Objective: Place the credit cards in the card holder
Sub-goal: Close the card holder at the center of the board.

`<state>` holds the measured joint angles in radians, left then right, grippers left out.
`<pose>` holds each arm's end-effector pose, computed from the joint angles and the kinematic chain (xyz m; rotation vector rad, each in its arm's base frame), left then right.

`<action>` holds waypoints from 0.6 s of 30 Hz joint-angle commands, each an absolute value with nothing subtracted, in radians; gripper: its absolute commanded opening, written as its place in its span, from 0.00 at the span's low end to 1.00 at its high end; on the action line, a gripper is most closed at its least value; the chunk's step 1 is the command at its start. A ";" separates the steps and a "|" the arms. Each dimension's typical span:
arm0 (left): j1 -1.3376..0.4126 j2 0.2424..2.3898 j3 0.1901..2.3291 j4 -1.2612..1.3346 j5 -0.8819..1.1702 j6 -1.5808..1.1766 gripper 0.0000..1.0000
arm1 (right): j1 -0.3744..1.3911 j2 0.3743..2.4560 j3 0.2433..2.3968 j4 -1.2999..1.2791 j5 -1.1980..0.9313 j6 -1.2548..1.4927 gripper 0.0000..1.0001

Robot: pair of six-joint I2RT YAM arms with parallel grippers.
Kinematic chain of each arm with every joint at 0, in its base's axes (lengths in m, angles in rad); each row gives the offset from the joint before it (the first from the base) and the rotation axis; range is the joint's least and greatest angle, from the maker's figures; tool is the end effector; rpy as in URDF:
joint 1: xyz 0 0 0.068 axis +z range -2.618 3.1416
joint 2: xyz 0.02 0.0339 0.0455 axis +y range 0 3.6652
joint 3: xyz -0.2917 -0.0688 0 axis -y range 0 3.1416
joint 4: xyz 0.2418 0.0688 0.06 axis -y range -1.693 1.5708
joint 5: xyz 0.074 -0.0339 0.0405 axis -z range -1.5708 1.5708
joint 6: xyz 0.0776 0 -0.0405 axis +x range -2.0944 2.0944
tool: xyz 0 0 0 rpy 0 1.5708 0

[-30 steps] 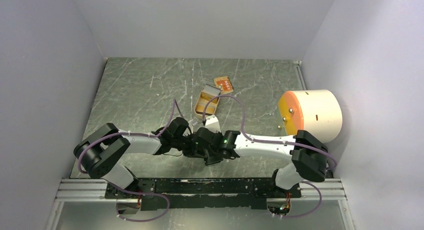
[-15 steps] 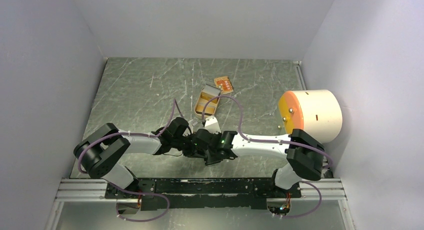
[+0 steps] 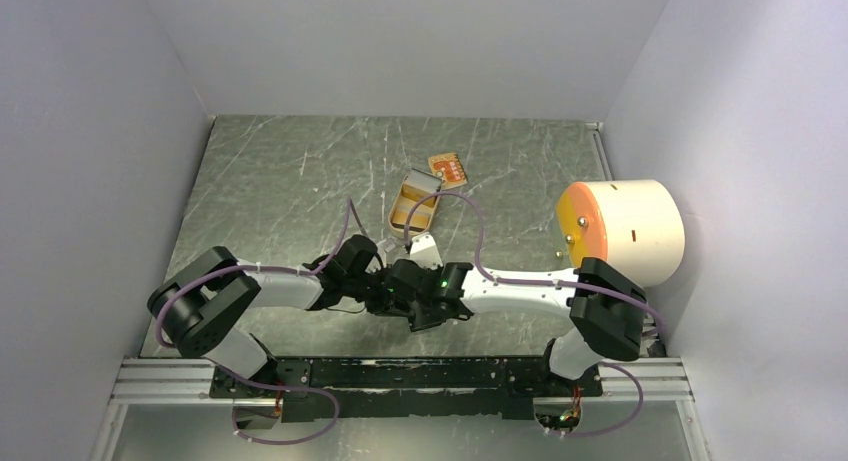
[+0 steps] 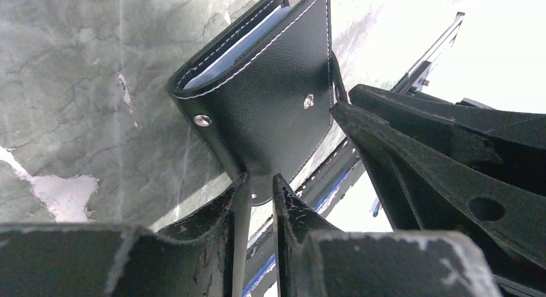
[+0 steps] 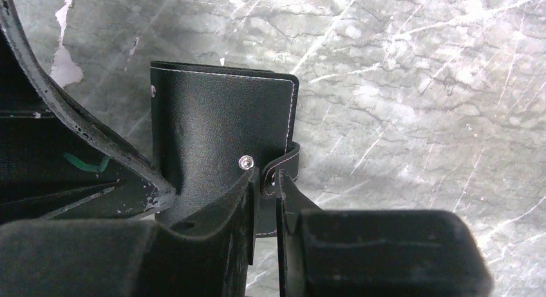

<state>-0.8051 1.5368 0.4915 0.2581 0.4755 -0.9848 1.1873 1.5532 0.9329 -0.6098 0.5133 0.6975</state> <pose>0.1714 -0.2295 0.1247 0.0271 2.7285 -1.2868 0.1453 0.2582 0.1800 -0.5030 2.4841 -0.0383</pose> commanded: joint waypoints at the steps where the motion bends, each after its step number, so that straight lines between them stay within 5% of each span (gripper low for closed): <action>1: -0.815 1.549 0.512 0.274 0.471 -0.984 0.25 | 1.188 1.562 0.940 -0.625 0.544 0.712 0.17; 5: -0.815 1.543 0.512 0.267 0.466 -0.982 0.24 | 1.187 1.556 0.940 -0.616 0.538 0.709 0.00; 18: -0.815 1.547 0.514 0.268 0.466 -0.980 0.24 | 1.188 1.546 0.920 -0.525 0.478 0.686 0.00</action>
<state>-0.8059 1.5375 0.4923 0.2577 0.4751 -0.9844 1.1873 1.5532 0.9234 -0.5747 0.4953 0.6937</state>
